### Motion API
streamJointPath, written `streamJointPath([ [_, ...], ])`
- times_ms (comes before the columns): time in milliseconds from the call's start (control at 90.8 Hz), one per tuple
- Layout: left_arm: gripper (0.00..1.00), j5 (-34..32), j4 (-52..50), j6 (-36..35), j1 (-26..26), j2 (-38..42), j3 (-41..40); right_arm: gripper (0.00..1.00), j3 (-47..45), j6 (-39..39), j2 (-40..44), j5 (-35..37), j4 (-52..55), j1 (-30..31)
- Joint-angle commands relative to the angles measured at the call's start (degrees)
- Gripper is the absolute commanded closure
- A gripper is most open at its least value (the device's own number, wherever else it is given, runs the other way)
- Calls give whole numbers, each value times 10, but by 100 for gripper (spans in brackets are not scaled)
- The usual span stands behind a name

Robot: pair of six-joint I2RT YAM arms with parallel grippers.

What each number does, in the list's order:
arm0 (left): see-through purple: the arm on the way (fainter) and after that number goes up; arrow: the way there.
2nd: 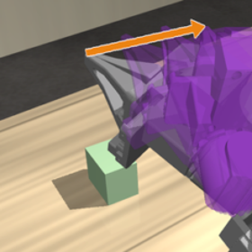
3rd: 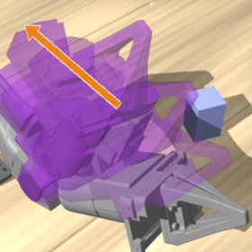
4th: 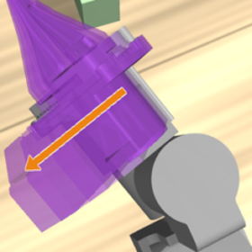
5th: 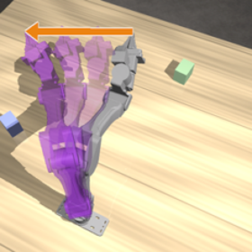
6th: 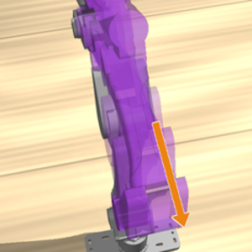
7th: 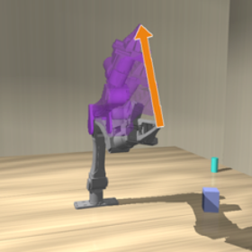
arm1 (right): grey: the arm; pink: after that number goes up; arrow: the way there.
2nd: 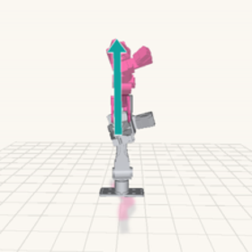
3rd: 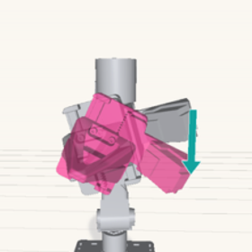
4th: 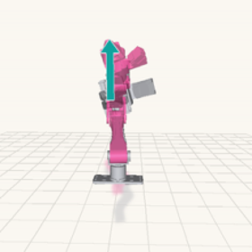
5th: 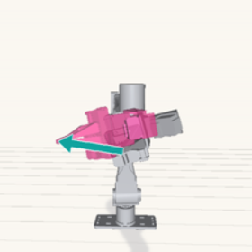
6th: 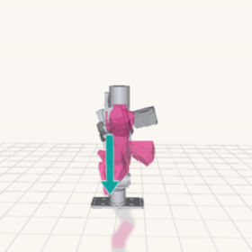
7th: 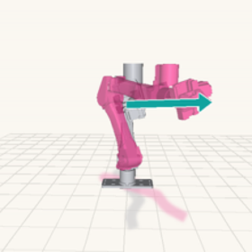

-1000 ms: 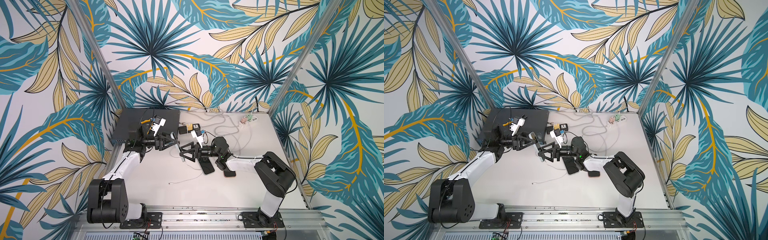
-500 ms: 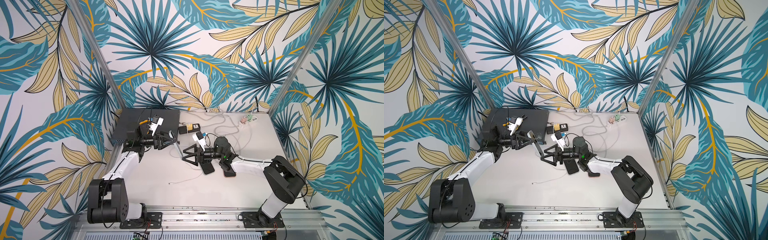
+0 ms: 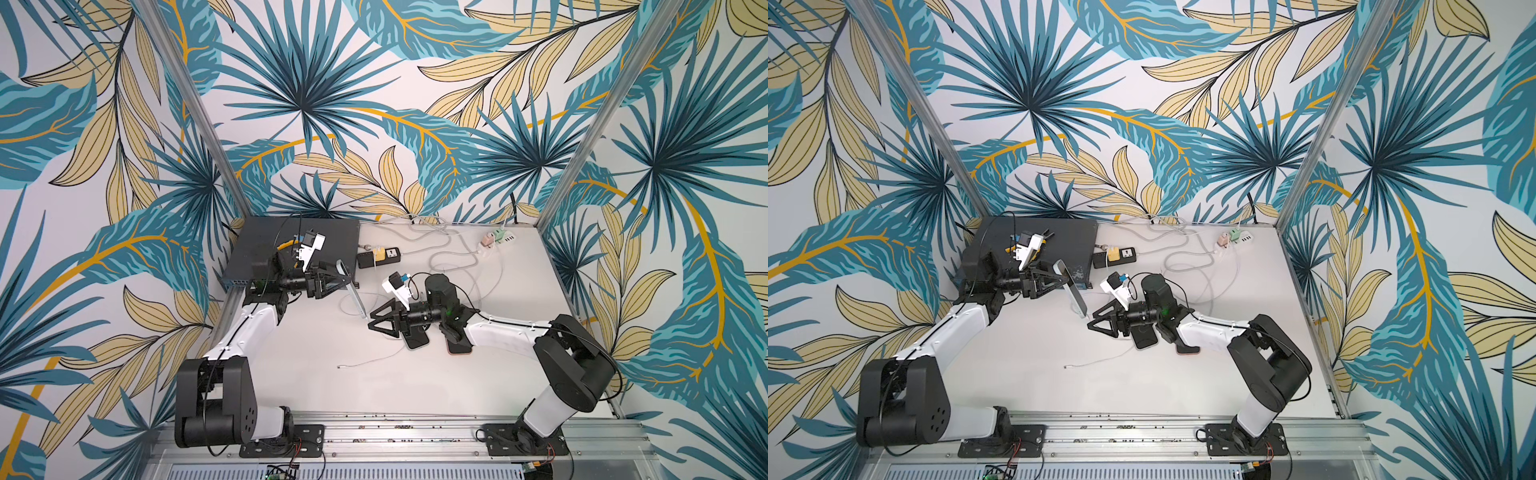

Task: Unplug the charging cable from the phone
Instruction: Remove the charging cable from the phone.

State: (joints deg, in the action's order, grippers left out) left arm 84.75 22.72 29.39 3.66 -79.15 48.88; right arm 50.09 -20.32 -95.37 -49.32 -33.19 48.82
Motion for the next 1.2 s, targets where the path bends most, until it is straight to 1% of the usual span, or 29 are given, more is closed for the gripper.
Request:
streamJointPath([
  [0,67,2,22,-1,6,4,-2,49,10,26,-9,6,26,7],
  [220,67,1,21,-1,7,3,-3,59,19,32,-21,9,29,14],
  [386,67,1,21,-1,8,2,-2,69,22,38,-25,10,32,16],
  [441,67,1,22,-1,7,3,-3,74,22,40,-25,12,33,16],
  [628,67,1,21,-2,8,2,-3,86,21,45,-24,17,35,17],
  [683,67,1,22,-1,9,3,-3,88,21,46,-24,18,36,18],
  [782,67,1,22,-2,9,3,-3,88,21,48,-22,22,41,17],
  [837,67,1,22,-2,9,3,-3,84,19,48,-18,32,41,17],
  [870,68,2,22,-3,9,3,-4,81,17,47,-14,38,40,17],
  [937,68,3,23,-4,9,4,-4,63,17,44,-7,41,39,17],
  [1113,68,11,31,-5,9,5,-7,28,25,26,0,16,26,16],
  [1190,68,14,35,-3,9,8,-9,16,33,18,-1,9,25,16],
])
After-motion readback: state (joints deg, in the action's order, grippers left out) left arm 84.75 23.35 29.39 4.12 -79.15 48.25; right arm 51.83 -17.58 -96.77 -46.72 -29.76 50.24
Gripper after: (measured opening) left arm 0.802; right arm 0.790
